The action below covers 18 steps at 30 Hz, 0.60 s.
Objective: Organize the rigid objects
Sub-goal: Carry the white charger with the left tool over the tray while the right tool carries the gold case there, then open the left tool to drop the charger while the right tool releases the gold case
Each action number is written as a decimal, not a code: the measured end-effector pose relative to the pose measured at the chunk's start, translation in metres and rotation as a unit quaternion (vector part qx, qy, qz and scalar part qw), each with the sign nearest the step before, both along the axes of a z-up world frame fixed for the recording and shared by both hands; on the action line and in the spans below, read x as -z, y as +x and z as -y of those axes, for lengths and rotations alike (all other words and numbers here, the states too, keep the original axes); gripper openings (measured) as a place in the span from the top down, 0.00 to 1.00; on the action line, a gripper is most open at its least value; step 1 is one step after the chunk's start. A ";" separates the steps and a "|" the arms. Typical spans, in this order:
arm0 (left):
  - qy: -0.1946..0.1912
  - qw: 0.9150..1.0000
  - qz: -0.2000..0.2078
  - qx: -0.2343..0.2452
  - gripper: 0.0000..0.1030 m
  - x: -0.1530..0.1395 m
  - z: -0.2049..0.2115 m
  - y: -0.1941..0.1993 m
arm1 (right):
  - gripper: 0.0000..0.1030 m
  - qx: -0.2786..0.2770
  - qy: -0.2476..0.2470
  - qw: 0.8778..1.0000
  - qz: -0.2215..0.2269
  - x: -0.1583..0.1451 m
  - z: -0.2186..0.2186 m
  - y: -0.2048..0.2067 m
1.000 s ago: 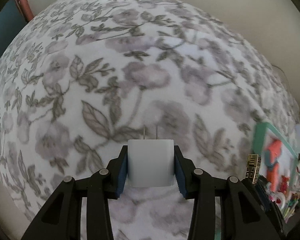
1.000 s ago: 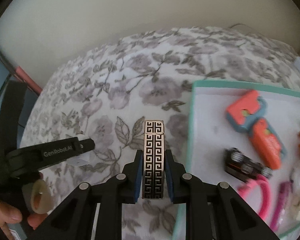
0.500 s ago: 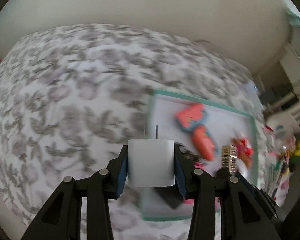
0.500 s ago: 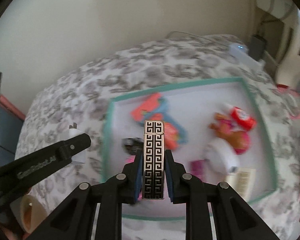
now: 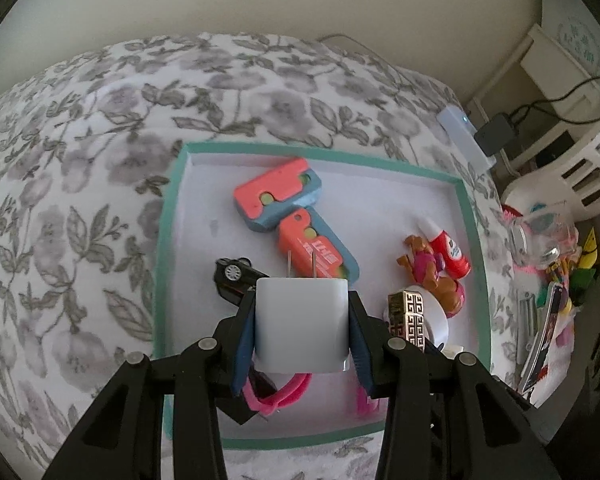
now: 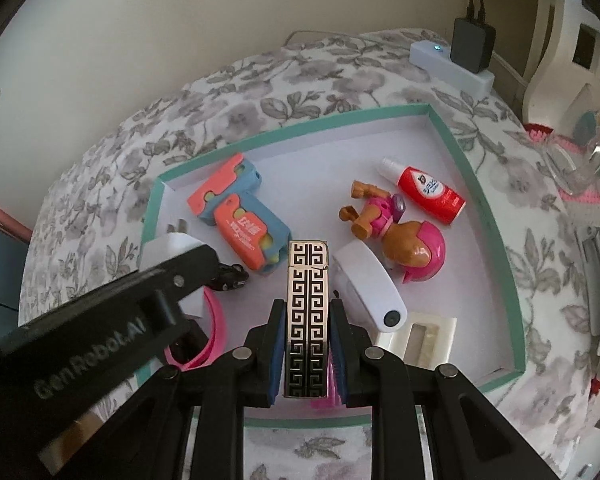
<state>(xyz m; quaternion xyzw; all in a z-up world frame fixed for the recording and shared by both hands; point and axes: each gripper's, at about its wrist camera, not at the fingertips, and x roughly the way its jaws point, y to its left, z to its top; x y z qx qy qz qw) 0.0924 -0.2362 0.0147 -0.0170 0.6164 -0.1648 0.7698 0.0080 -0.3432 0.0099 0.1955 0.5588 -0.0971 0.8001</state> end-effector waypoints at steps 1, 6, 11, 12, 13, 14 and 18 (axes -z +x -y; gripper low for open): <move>0.000 1.000 -0.003 -0.001 0.57 0.001 0.000 -0.001 | 0.78 0.000 0.002 1.000 -0.001 0.001 0.000 0.000; -0.003 1.000 -0.001 -0.007 0.53 -0.003 -0.007 -0.002 | 0.78 0.004 0.008 1.000 -0.009 0.007 -0.001 -0.001; 0.014 1.000 0.015 -0.020 0.47 -0.013 -0.021 -0.007 | 0.78 0.005 0.012 1.000 -0.015 0.012 -0.004 0.000; 0.021 0.999 0.017 -0.025 0.47 -0.013 -0.025 -0.008 | 0.76 0.004 0.011 1.000 -0.015 0.013 -0.005 0.000; 0.028 0.999 0.019 -0.029 0.46 -0.014 -0.028 -0.009 | 0.76 0.003 0.010 1.000 -0.015 0.013 -0.006 0.000; 0.040 0.998 0.022 -0.037 0.44 -0.014 -0.034 -0.011 | 0.76 0.003 0.008 1.000 -0.015 0.013 -0.006 -0.001; 0.072 0.995 0.026 -0.065 0.40 -0.011 -0.054 -0.016 | 0.76 0.005 0.005 1.000 -0.008 0.009 -0.009 -0.006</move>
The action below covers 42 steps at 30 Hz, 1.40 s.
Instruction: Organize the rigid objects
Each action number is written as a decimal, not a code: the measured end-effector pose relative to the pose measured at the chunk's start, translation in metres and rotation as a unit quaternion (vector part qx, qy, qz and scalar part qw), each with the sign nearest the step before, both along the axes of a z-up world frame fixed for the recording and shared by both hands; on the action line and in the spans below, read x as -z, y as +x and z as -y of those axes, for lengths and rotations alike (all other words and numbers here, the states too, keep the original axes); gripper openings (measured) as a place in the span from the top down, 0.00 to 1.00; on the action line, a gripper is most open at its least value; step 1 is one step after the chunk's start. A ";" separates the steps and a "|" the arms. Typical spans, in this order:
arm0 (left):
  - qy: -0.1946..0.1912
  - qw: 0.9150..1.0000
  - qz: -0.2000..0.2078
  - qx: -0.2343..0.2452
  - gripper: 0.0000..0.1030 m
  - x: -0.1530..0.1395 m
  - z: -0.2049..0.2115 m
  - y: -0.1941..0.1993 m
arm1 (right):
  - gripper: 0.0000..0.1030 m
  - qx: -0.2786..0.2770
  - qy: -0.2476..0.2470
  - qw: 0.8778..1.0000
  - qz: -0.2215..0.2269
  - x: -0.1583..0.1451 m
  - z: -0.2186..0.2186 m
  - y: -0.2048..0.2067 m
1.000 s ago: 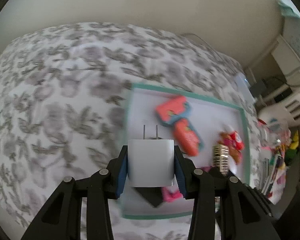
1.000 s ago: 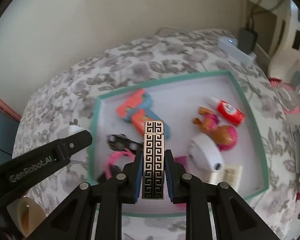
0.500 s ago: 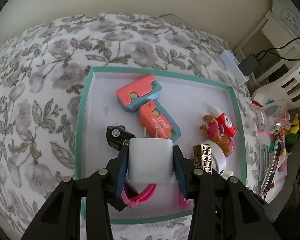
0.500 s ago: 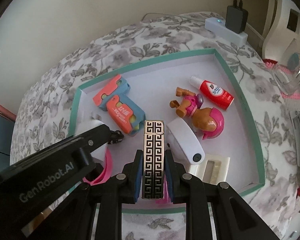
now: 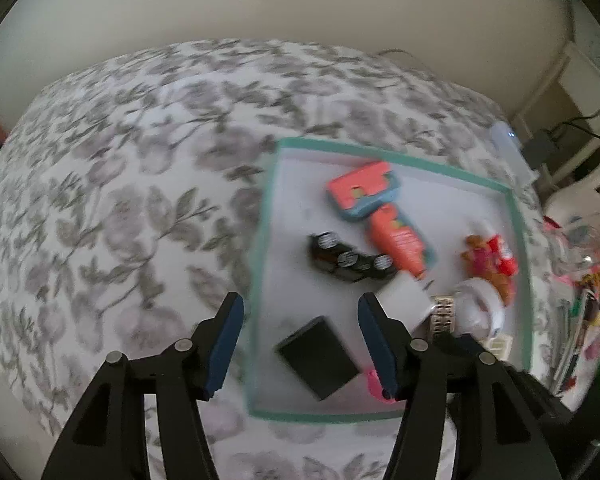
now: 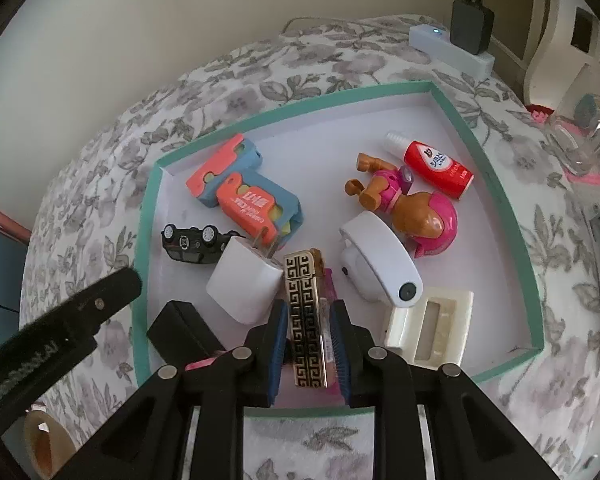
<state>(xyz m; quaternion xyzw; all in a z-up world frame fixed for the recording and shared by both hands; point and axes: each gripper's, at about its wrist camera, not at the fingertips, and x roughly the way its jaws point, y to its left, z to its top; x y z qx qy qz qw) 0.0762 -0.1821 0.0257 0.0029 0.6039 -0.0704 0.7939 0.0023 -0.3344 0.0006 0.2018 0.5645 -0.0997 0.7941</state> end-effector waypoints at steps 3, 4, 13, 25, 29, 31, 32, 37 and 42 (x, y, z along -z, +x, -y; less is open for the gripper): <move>0.018 1.000 0.001 -0.014 0.27 0.004 -0.012 -0.005 | 0.73 -0.001 -0.007 1.000 0.000 -0.002 -0.004 -0.004; 0.026 0.999 0.001 -0.018 0.24 0.006 -0.016 -0.007 | 0.71 -0.001 -0.010 1.000 0.001 -0.003 -0.005 -0.006; 0.056 0.998 0.000 -0.042 0.08 0.012 -0.043 -0.022 | 0.41 -0.012 -0.038 0.999 0.008 -0.011 -0.025 -0.020; 0.063 0.996 0.002 -0.058 0.02 0.010 -0.073 -0.034 | 0.14 -0.020 -0.054 0.998 0.021 -0.015 -0.045 -0.034; 0.080 0.996 0.006 -0.050 0.02 0.010 -0.078 -0.038 | 0.02 -0.018 -0.064 0.998 0.023 -0.016 -0.049 -0.037; 0.080 0.996 0.004 -0.050 0.02 0.011 -0.081 -0.039 | 0.02 -0.020 -0.065 0.997 0.025 -0.017 -0.051 -0.038; 0.080 0.996 0.004 -0.050 0.02 0.011 -0.083 -0.040 | 0.02 -0.022 -0.066 0.997 0.026 -0.018 -0.053 -0.038; 0.085 0.995 0.006 -0.048 0.02 0.011 -0.090 -0.043 | 0.00 -0.026 -0.076 0.996 0.028 -0.020 -0.057 -0.040; 0.098 0.994 0.009 -0.049 0.02 0.011 -0.094 -0.046 | 0.00 -0.027 -0.081 0.996 0.030 -0.020 -0.060 -0.041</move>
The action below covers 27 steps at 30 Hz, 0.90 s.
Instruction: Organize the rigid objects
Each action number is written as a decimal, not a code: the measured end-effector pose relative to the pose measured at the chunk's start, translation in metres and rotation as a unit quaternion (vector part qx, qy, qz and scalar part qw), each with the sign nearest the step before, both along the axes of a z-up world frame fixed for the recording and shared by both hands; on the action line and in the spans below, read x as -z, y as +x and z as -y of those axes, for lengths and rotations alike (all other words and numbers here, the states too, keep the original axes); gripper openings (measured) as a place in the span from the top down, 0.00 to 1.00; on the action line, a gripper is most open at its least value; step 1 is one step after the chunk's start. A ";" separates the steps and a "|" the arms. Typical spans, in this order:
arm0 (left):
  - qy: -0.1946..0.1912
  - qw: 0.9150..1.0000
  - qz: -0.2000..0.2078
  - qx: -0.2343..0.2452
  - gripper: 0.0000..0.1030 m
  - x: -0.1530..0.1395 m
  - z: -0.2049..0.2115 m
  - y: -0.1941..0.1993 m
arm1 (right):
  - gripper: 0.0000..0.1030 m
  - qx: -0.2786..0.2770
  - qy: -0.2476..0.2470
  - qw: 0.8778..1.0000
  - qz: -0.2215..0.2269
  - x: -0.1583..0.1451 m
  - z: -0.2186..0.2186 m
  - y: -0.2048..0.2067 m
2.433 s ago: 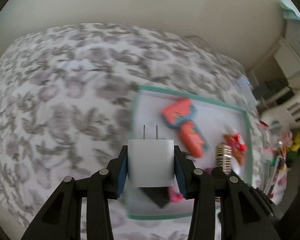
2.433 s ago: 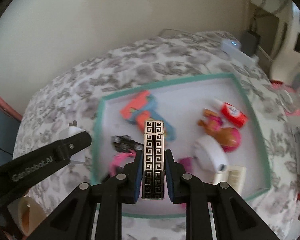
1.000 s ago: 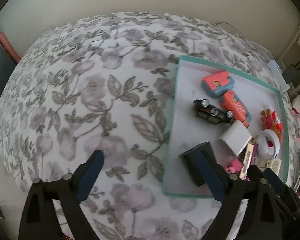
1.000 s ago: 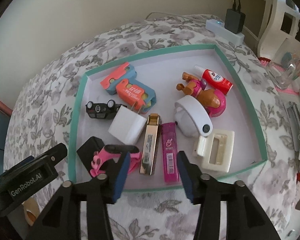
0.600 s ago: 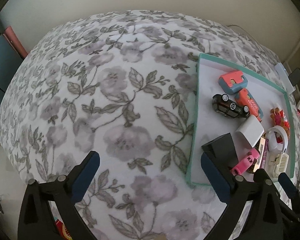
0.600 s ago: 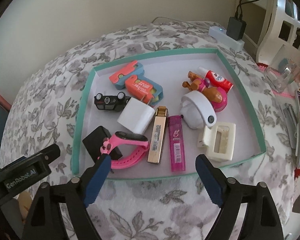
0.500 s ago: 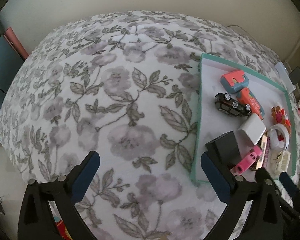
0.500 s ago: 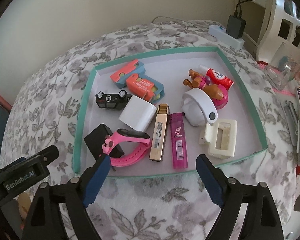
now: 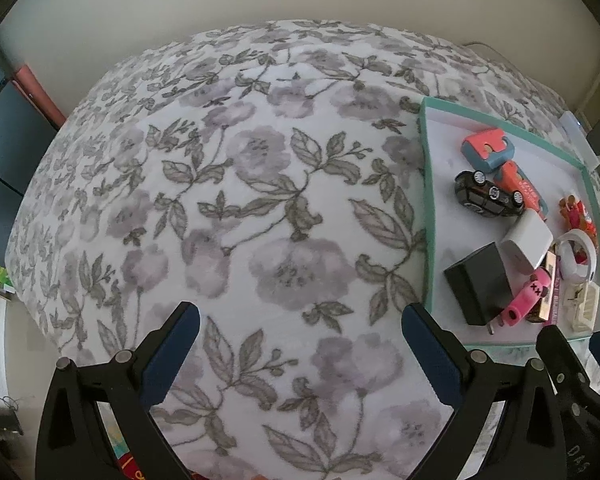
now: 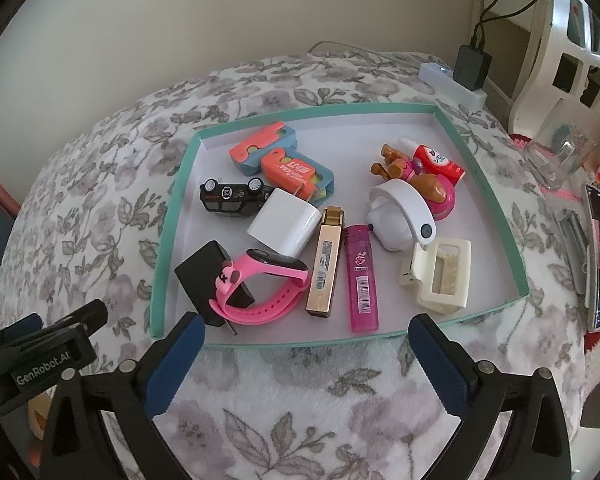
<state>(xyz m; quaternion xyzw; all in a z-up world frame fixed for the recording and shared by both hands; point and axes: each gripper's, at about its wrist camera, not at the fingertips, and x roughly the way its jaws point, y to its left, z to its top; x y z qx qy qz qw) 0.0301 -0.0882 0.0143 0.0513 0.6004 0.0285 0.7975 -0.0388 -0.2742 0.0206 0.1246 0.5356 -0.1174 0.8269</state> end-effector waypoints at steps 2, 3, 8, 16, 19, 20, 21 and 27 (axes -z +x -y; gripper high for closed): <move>0.002 1.000 0.000 -0.002 0.02 0.001 -0.002 -0.001 | 0.00 -0.001 -0.002 1.000 0.001 0.000 -0.001 0.000; 0.001 1.000 -0.001 -0.003 0.02 0.001 -0.003 -0.001 | 0.00 -0.002 -0.003 1.000 0.002 -0.001 -0.002 0.000; 0.002 1.000 0.002 -0.010 0.02 0.002 -0.008 -0.002 | 0.00 -0.005 -0.005 1.000 0.007 -0.003 -0.003 0.000; 0.000 1.000 0.008 -0.016 0.02 0.001 -0.012 -0.001 | 0.00 -0.002 -0.006 1.000 0.009 -0.002 -0.001 0.002; -0.004 1.000 0.014 -0.015 0.02 -0.003 -0.011 -0.001 | 0.00 -0.001 -0.004 1.000 0.008 -0.001 0.000 0.003; -0.002 1.000 0.017 -0.014 0.02 -0.004 -0.010 -0.001 | 0.00 -0.001 -0.004 1.000 0.009 -0.001 0.001 0.003; 0.000 1.000 0.018 -0.014 0.02 -0.004 -0.009 -0.001 | 0.00 -0.001 -0.004 1.000 0.009 -0.001 0.001 0.003; 0.000 1.000 0.017 -0.014 0.02 -0.003 -0.010 0.000 | 0.00 0.000 -0.005 1.000 0.010 0.000 0.002 0.004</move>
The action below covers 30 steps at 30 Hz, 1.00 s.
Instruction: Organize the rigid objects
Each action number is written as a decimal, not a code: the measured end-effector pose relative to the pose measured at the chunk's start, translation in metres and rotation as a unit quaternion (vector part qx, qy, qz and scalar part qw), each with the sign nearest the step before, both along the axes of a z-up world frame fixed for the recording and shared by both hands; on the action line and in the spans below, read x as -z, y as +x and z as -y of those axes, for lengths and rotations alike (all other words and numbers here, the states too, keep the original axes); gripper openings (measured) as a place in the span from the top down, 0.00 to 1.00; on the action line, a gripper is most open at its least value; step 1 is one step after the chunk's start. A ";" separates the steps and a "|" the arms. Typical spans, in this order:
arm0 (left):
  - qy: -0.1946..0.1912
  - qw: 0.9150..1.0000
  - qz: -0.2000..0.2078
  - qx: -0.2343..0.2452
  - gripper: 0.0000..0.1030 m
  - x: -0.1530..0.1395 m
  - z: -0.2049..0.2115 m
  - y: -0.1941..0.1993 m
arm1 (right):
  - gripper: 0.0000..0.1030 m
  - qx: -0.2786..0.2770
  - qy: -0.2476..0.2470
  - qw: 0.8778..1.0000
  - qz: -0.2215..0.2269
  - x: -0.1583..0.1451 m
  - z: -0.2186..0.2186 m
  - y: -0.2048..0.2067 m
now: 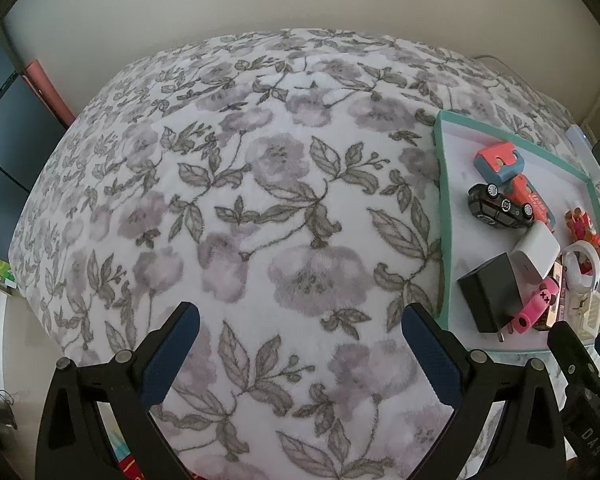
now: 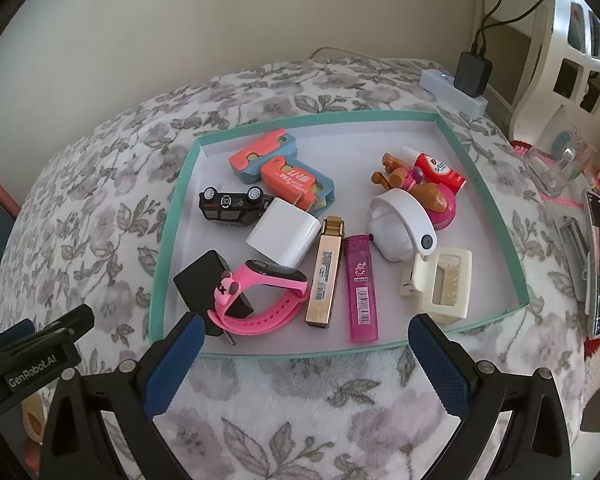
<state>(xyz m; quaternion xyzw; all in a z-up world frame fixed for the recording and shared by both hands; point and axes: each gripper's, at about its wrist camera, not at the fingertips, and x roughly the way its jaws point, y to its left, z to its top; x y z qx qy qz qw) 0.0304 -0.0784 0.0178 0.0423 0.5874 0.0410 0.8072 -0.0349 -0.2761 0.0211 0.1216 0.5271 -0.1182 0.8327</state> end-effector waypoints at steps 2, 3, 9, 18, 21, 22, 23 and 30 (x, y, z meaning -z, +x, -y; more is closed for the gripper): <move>0.000 1.000 0.000 0.000 0.02 0.000 -0.001 0.000 | 0.00 0.000 0.000 1.000 0.000 0.000 0.001 0.001; 0.000 1.000 0.000 0.000 0.02 0.000 -0.001 0.001 | 0.00 0.000 0.000 1.000 0.000 0.000 0.001 0.001; 0.001 1.000 -0.002 -0.002 0.02 0.002 -0.004 0.001 | 0.00 0.000 0.000 1.000 0.000 0.001 0.001 0.001; 0.004 1.000 -0.003 -0.004 0.02 0.003 -0.004 0.002 | 0.00 0.001 0.000 1.000 0.000 0.001 0.001 0.001; 0.004 1.000 -0.003 -0.004 0.02 0.004 -0.004 0.002 | 0.00 0.001 0.000 1.000 0.000 0.001 0.001 0.001; 0.005 1.000 -0.004 -0.004 0.02 0.003 -0.004 0.002 | 0.00 0.001 0.000 1.000 0.000 0.001 0.001 0.002; 0.005 1.000 -0.004 -0.004 0.02 0.003 -0.004 0.002 | 0.00 0.001 0.000 1.000 0.000 0.001 0.001 0.002; 0.007 1.000 -0.007 -0.006 0.02 0.003 -0.005 0.002 | 0.00 0.001 0.000 1.000 -0.001 0.002 0.001 0.002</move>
